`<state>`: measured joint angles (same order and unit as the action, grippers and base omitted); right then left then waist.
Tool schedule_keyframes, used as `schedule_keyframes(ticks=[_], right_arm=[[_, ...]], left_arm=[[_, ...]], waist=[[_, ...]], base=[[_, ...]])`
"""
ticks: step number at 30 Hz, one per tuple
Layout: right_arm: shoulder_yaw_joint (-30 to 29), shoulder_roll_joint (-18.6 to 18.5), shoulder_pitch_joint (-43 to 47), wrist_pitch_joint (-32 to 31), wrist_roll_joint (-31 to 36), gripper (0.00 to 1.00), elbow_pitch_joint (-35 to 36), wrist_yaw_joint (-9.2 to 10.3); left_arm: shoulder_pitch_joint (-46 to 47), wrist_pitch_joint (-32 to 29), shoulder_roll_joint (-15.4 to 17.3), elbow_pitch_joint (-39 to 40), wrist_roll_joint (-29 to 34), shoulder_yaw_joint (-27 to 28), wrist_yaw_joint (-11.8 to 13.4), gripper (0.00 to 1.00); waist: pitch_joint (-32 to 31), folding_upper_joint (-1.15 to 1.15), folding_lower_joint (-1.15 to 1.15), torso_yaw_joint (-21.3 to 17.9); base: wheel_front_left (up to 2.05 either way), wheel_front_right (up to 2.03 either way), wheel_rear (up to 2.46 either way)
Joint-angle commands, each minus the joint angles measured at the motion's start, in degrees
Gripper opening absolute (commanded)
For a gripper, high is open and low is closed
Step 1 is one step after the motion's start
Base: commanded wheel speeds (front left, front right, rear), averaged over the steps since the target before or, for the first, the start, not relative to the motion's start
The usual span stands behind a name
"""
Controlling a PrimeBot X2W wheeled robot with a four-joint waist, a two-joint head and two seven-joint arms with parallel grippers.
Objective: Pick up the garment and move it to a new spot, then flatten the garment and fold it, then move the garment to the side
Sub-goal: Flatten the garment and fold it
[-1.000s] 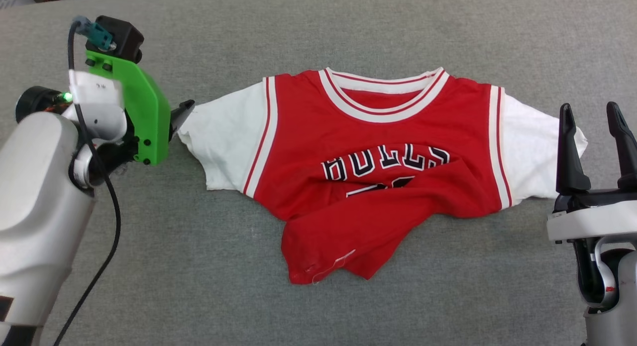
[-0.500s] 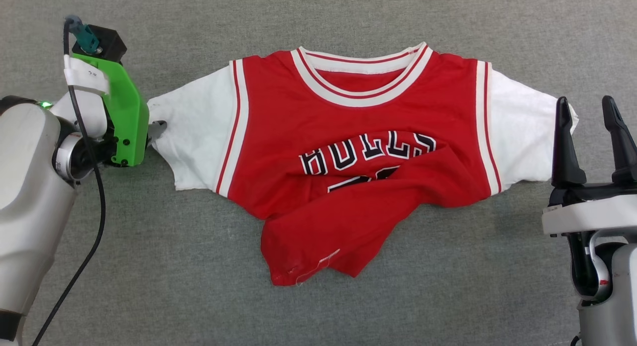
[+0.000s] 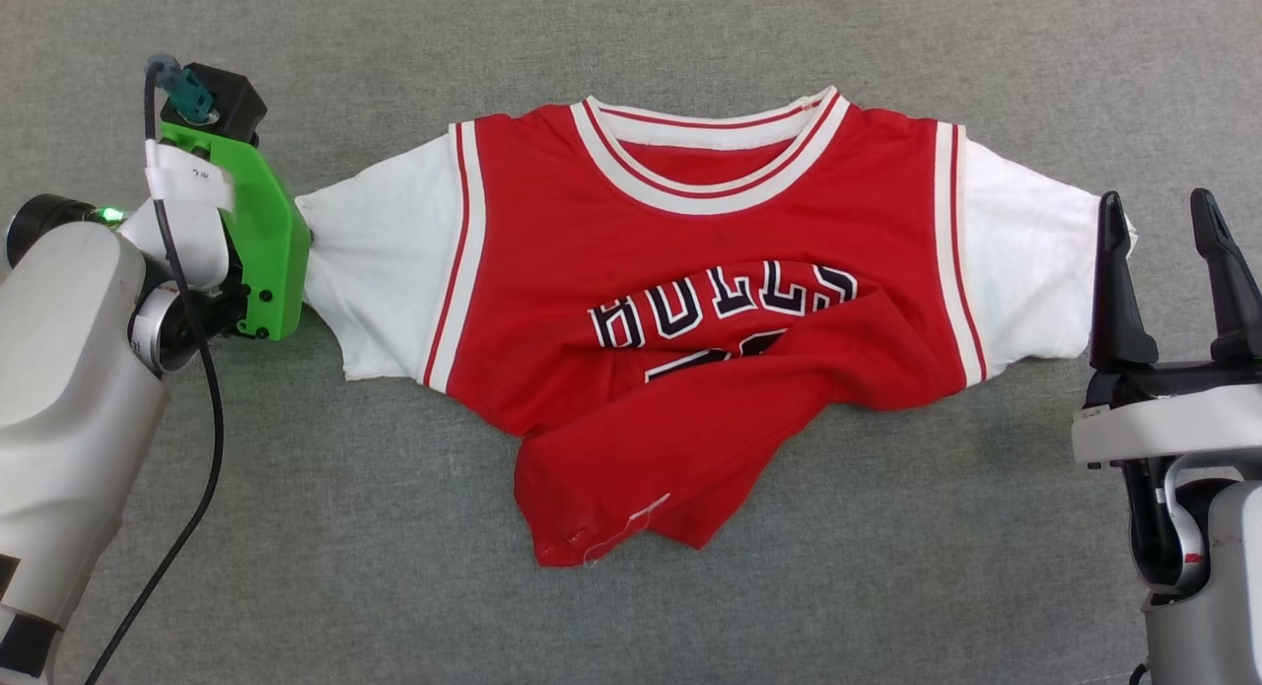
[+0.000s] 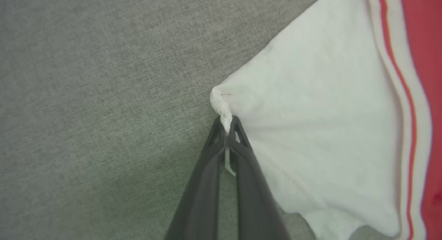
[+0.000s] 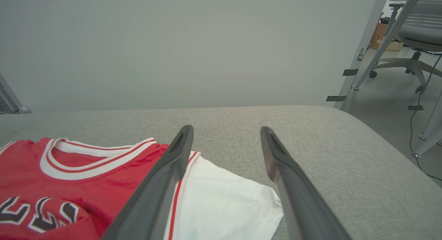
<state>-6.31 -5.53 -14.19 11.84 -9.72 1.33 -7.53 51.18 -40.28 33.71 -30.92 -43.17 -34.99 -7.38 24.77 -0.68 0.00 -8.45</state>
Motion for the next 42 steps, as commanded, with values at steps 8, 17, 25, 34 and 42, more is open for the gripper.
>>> schedule_keyframes(ticks=[8,17,25,34,42], right_arm=[[0.5,-1.9,0.7,-4.0,0.4,1.0,-0.7,0.04],[-0.7,-9.3,-1.0,-30.5,0.2,1.0,0.8,0.04],[-0.4,-16.9,-6.7,-56.9,-5.1,1.0,1.2,0.04],[0.4,-21.2,-14.0,-66.0,-7.6,1.0,-4.1,0.04],[2.6,-22.2,-15.6,-65.2,-7.9,1.0,-9.6,0.04]], left_arm=[[-1.1,6.9,0.5,-1.9,-1.3,1.3,-0.1,0.0],[-8.0,7.4,6.9,16.8,-3.1,2.7,1.6,0.0],[-16.6,4.4,12.7,41.9,-5.4,5.2,8.4,0.0],[-19.2,3.4,14.0,55.0,-4.3,5.3,12.3,0.0],[-18.8,4.0,13.1,56.8,-3.3,4.6,12.4,0.0]], waist=[[-4.7,0.68,0.0,1.7],[-6.9,0.68,0.0,5.0],[-4.0,0.68,0.0,7.6],[0.4,0.68,0.0,10.7],[2.6,0.68,0.0,12.8]], base=[[0.0,0.0,0.0],[0.0,0.0,0.0],[0.0,0.0,0.0],[0.0,0.0,0.0],[0.0,0.0,0.0]])
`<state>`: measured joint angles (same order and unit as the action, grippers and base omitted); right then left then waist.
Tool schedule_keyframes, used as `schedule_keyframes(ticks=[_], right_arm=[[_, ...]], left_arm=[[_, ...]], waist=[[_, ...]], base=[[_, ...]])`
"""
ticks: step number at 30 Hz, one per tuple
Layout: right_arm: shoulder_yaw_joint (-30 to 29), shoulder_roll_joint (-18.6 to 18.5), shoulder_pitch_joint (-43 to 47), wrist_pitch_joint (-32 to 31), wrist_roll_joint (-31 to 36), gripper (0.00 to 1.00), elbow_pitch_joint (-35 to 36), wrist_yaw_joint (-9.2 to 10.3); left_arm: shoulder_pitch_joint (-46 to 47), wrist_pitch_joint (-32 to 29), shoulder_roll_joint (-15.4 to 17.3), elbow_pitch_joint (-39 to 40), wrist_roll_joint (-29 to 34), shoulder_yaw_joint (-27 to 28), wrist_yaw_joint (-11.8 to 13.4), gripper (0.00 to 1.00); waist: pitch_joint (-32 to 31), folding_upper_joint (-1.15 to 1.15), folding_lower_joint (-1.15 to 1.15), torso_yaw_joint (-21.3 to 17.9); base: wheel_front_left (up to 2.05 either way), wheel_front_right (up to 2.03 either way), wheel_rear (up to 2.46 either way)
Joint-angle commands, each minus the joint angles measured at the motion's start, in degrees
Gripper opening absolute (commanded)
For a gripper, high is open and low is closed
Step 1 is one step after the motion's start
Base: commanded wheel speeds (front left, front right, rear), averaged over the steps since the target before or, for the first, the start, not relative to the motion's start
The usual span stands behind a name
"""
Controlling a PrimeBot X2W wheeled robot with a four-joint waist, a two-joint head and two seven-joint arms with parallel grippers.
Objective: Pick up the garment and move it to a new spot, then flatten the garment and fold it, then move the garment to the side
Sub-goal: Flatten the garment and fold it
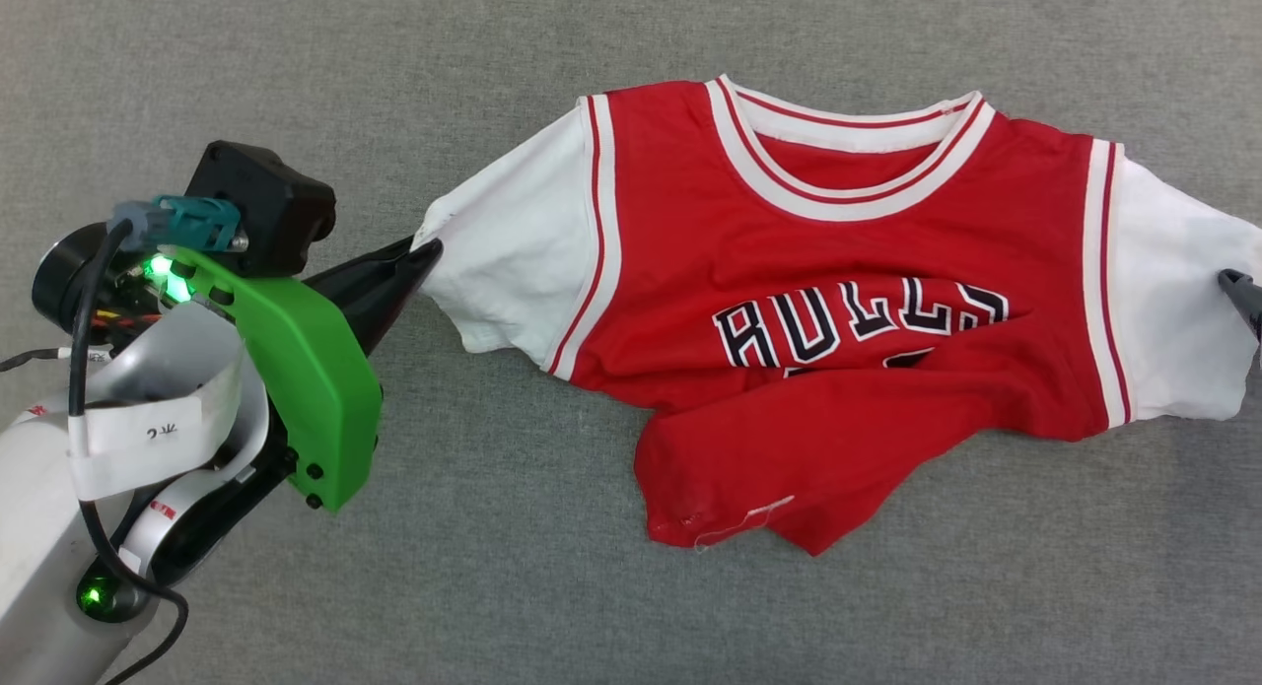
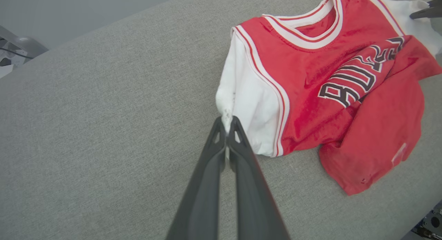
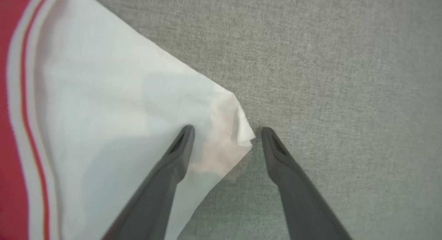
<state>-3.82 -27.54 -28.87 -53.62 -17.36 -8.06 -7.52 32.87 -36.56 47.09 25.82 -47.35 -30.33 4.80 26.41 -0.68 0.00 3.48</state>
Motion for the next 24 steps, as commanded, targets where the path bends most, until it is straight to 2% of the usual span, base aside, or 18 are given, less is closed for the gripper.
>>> schedule_keyframes(ticks=[1,6,7,8,11,17,19,20,24], right_arm=[[0.7,-0.3,-0.9,0.7,-0.2,1.0,-0.7,0.03],[4.3,-1.5,0.2,2.2,-1.2,1.0,-2.9,0.03],[4.6,-1.2,0.5,1.9,-1.9,0.29,-3.8,0.03],[5.0,-1.3,0.7,1.3,-2.3,0.0,-4.6,0.03],[5.7,-2.0,0.8,1.6,-2.8,0.0,-5.5,0.03],[5.2,-3.1,-1.1,7.6,-2.3,0.0,-6.1,0.03],[4.9,-3.3,-1.9,9.8,-2.2,0.0,-5.8,0.03],[4.7,-4.0,-2.7,12.5,-2.1,0.0,-4.5,0.03],[4.8,-5.5,-3.6,14.5,-2.6,0.0,-2.5,0.03]], left_arm=[[-0.5,0.5,-0.5,0.1,1.0,-0.2,0.2,0.0],[-0.8,1.3,-1.1,-1.1,1.0,-0.4,0.3,0.0],[-0.9,1.4,-1.1,-1.4,1.0,-0.4,0.2,0.0],[-1.0,1.6,-1.2,-1.6,1.0,-0.5,0.2,0.0],[-0.9,2.1,-1.4,-2.2,1.0,-0.3,0.3,0.0],[-0.4,4.8,-0.9,-4.8,4.5,0.3,1.2,0.0],[-0.5,6.1,-1.3,-5.6,5.0,0.6,1.5,0.0],[-0.8,8.0,-1.6,-6.6,5.2,1.2,1.7,0.0],[-1.0,11.3,-1.2,-7.5,6.6,2.8,2.4,0.0]], waist=[[1.2,0.68,0.0,1.1],[1.7,0.68,0.0,1.6],[1.7,0.68,0.0,1.6],[1.6,0.68,0.0,1.6],[1.1,0.68,0.0,1.5],[-1.9,0.68,0.0,0.8],[-3.5,0.68,0.0,0.4],[-6.3,0.68,0.0,-0.2],[-10.2,0.68,0.0,-1.0]], base=[[0.0,0.0,0.0],[0.0,0.0,0.0],[0.0,0.0,0.0],[0.0,0.0,0.0],[0.0,0.0,0.0],[0.0,0.0,0.0],[0.0,0.0,0.0],[0.0,0.0,0.0],[0.0,0.0,0.0]])
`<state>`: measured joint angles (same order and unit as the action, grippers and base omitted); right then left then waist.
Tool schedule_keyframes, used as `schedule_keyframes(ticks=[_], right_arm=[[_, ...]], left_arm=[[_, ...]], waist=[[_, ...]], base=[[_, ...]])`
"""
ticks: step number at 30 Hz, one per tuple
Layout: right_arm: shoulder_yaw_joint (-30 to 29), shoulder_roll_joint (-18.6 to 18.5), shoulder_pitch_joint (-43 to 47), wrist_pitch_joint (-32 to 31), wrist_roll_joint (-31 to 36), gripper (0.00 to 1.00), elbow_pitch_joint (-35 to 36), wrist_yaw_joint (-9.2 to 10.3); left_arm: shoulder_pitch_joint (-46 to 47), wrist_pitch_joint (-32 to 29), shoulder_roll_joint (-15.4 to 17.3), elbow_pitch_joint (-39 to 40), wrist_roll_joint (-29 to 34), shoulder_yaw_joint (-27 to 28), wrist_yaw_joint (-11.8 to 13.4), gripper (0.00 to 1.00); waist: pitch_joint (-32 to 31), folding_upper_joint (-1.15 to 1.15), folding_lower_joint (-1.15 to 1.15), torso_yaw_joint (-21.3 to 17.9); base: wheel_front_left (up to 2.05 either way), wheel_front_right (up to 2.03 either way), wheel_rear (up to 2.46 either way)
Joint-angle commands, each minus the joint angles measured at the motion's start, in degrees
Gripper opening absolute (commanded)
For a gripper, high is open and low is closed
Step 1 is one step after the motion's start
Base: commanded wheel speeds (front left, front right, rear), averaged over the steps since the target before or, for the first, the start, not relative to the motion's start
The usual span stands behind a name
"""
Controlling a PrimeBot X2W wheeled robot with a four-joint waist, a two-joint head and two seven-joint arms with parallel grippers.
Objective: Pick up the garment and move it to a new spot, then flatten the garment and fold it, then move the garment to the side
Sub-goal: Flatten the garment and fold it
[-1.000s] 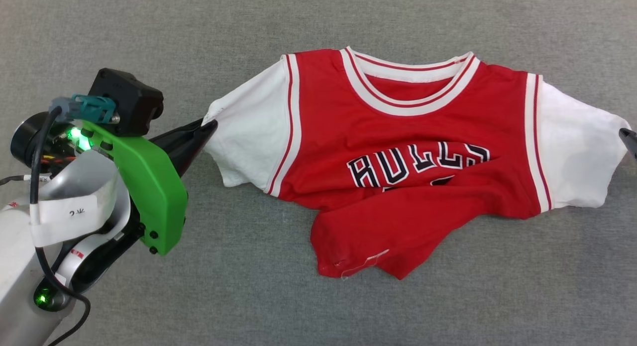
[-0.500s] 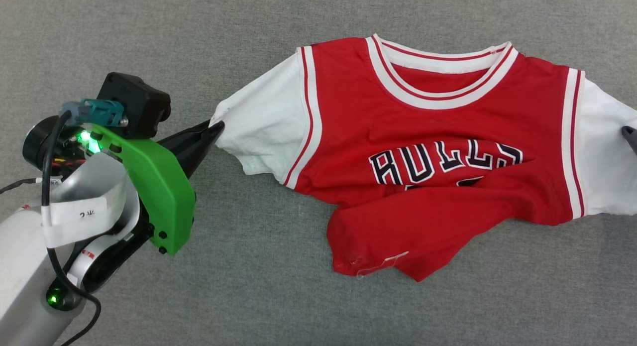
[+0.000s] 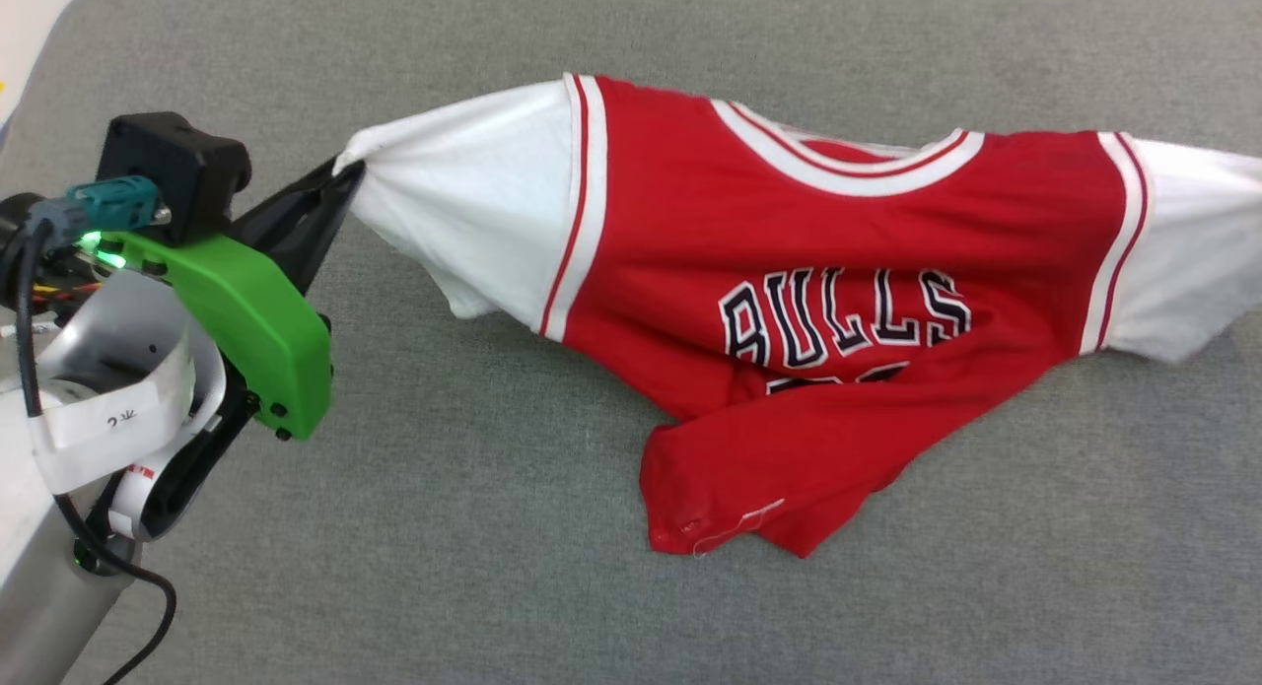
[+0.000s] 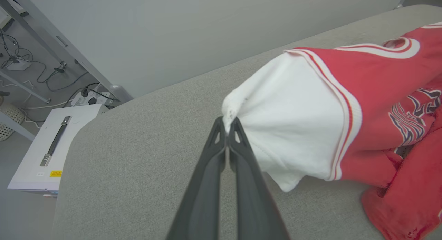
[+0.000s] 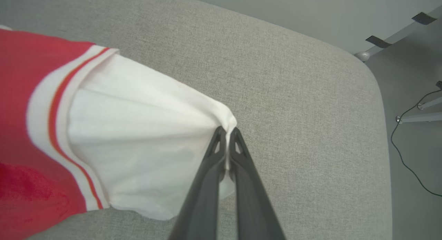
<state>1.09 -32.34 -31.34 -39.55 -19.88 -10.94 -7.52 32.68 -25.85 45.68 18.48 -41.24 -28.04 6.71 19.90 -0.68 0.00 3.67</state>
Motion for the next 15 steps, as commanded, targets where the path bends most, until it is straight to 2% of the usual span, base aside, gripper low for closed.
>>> schedule_keyframes(ticks=[1,15], right_arm=[[-0.1,-1.1,-1.4,0.8,-0.1,0.0,0.9,0.03],[-2.3,-3.8,-8.4,5.5,-3.8,0.0,7.4,0.03]], left_arm=[[-0.9,1.2,0.4,-0.4,0.7,0.8,0.6,0.0],[0.0,9.1,2.4,-0.2,2.3,7.4,2.9,0.0]], waist=[[-4.5,0.68,0.0,-1.3],[-13.3,0.68,0.0,-2.2]], base=[[0.0,0.0,0.0],[0.0,0.0,0.0]])
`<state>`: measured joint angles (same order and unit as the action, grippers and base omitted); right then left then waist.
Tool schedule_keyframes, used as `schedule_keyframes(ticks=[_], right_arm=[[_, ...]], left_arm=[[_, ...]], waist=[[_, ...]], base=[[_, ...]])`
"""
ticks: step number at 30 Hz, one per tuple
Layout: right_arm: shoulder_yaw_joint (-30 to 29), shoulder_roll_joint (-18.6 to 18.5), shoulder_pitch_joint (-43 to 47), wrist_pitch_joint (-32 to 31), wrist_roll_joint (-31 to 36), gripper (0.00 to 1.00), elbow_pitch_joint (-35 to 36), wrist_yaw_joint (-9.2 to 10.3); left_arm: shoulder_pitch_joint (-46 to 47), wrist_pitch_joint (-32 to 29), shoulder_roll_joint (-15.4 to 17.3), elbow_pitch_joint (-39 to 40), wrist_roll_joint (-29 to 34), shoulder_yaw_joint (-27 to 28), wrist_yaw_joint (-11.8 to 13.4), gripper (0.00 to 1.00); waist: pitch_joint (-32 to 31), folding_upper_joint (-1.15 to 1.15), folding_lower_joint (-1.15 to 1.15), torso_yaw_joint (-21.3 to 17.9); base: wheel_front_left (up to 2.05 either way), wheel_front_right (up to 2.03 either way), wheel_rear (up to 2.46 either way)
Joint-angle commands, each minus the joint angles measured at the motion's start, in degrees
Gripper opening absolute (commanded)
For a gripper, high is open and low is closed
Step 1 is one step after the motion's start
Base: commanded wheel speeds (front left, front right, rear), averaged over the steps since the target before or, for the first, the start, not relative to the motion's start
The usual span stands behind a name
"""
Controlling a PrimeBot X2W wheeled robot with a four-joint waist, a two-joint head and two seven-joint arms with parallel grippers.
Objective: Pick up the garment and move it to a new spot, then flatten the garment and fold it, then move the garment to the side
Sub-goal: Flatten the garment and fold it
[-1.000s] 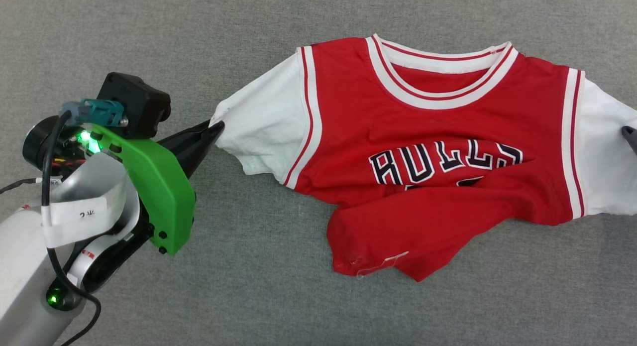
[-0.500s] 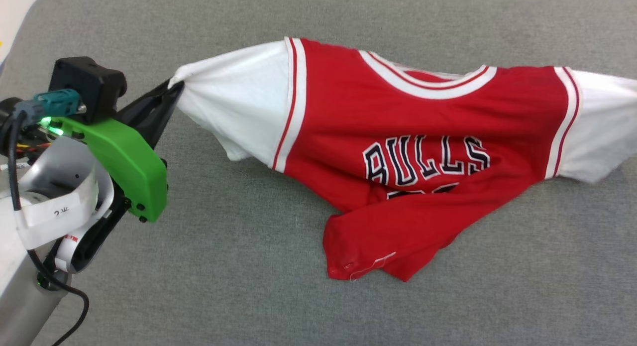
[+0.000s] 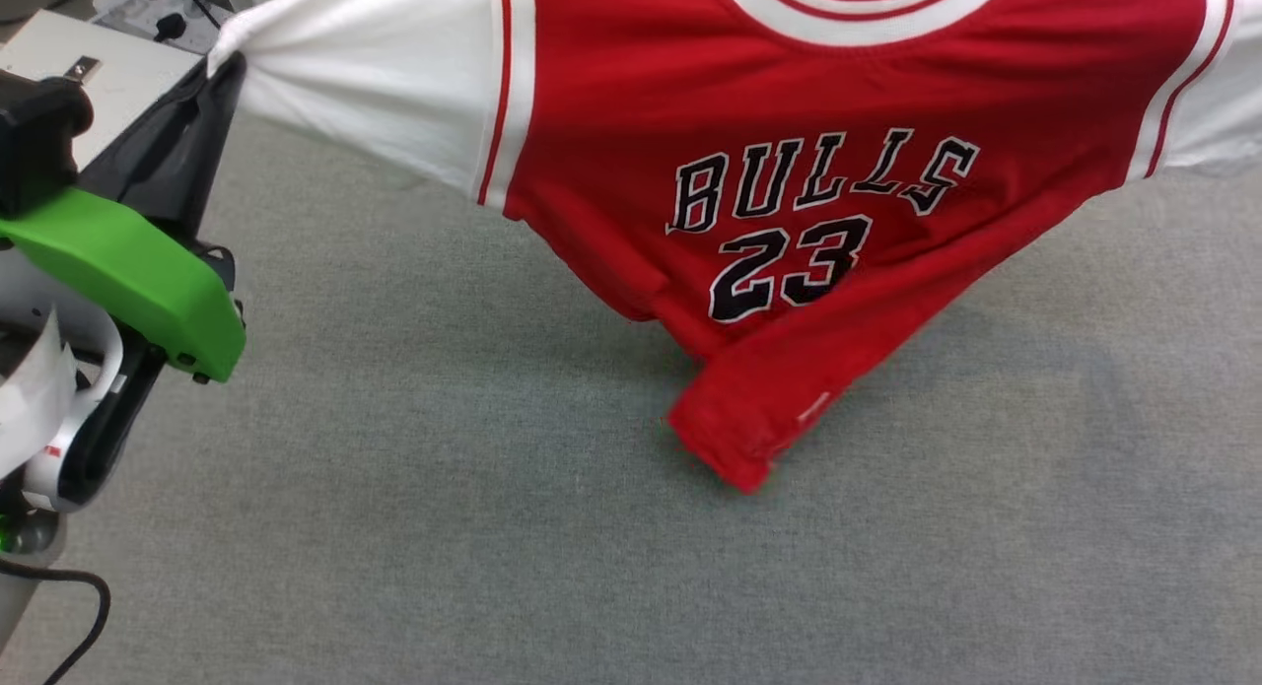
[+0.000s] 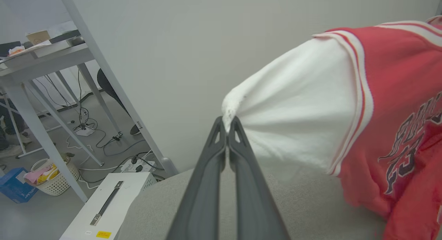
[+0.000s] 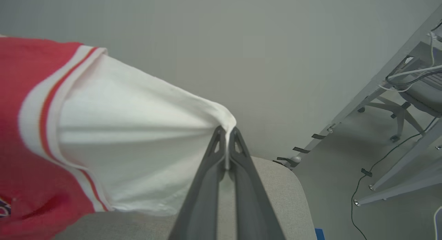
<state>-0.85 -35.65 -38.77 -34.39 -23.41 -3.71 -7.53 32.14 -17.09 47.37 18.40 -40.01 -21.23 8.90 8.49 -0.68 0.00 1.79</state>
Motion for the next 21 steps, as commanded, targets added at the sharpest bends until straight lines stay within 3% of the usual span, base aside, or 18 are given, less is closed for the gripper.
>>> schedule_keyframes(ticks=[1,9,21], right_arm=[[-0.7,-0.5,-1.7,0.7,-0.6,0.0,0.5,0.04],[-0.3,-1.2,-6.6,3.0,-1.4,0.0,2.3,0.04],[3.4,-0.7,-19.7,6.4,-1.0,0.0,-2.4,0.04]], left_arm=[[0.9,0.6,0.9,0.1,1.2,1.1,0.7,0.0],[4.2,2.6,2.2,0.1,1.4,4.1,0.6,0.0],[17.6,1.7,3.2,-8.5,0.2,5.3,-4.8,0.0]], waist=[[-2.2,0.68,0.0,-0.2],[-3.0,0.68,0.0,0.2],[7.0,0.68,0.0,-0.4]], base=[[0.0,0.0,0.0],[0.0,0.0,0.0],[0.0,0.0,0.0]])
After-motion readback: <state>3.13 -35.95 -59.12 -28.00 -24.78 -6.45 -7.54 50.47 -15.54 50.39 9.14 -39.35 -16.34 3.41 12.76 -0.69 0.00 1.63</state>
